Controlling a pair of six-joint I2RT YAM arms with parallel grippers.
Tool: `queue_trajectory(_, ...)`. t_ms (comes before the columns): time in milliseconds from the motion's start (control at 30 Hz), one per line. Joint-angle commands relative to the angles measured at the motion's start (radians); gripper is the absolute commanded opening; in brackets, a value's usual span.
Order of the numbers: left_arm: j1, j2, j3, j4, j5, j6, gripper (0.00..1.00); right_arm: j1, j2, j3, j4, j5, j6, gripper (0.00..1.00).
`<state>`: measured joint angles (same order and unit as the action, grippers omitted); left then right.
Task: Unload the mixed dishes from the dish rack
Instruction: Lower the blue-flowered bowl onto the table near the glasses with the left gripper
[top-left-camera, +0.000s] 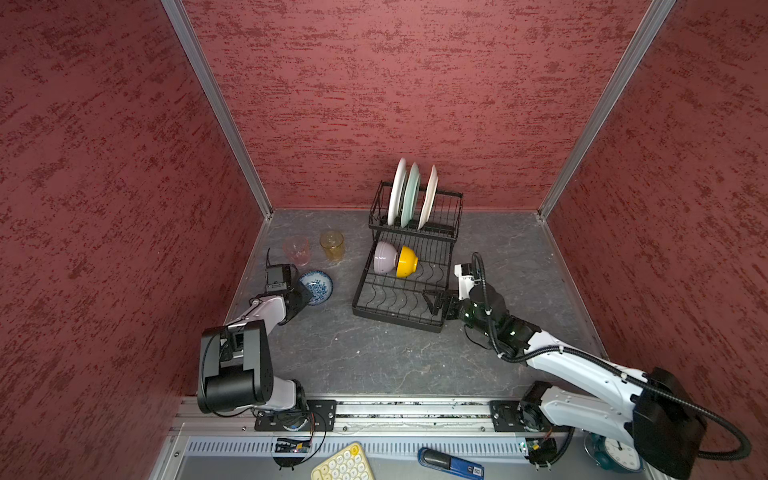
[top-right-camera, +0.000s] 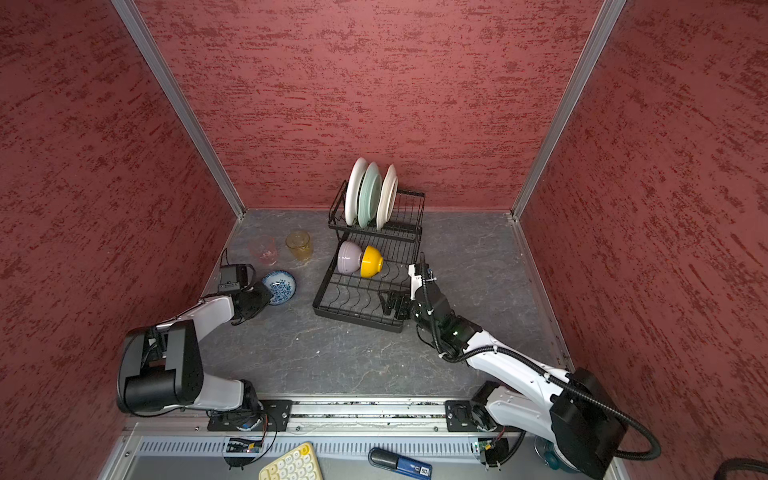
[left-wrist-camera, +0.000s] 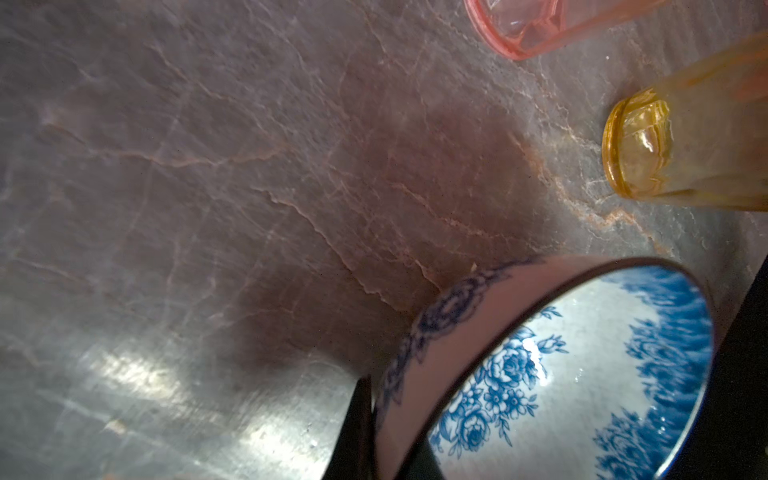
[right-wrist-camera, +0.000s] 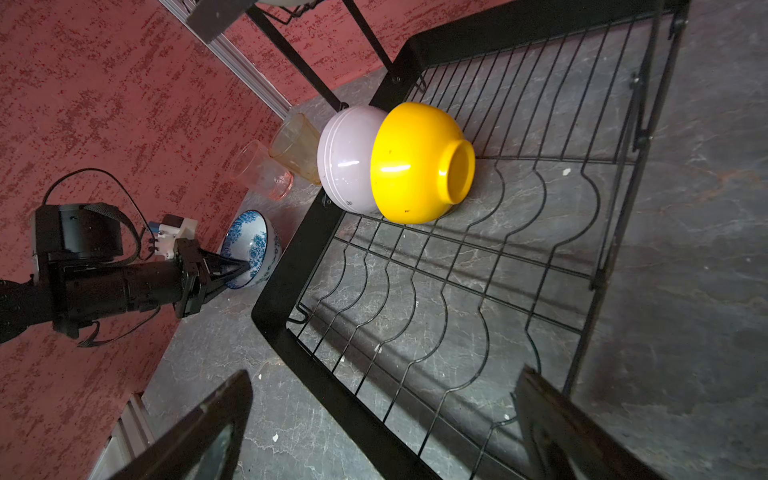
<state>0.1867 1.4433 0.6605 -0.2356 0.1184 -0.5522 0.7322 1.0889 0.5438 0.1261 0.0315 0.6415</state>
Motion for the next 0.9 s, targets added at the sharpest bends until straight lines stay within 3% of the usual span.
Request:
queue_trajectory(0, 0.003, 0.017, 0.016, 0.020, 0.025, -0.009, 0.00, 0.003, -0.014, -0.019, -0.002, 0.028, 0.014, 0.99)
queue_trajectory(200, 0.000, 0.019, 0.019, 0.016, 0.024, -0.008, 0.00, 0.004, -0.005, -0.021, 0.010, 0.028, 0.018, 0.99)
queue_trajectory(500, 0.000, -0.003, 0.014, 0.002, 0.023, 0.000, 0.16, 0.004, 0.029, -0.018, 0.028, 0.016, 0.021, 0.99)
queue_trajectory(867, -0.020, -0.021, 0.018, -0.005, 0.006, 0.009, 0.50, 0.003, 0.004, -0.044, 0.040, 0.022, 0.032, 0.99)
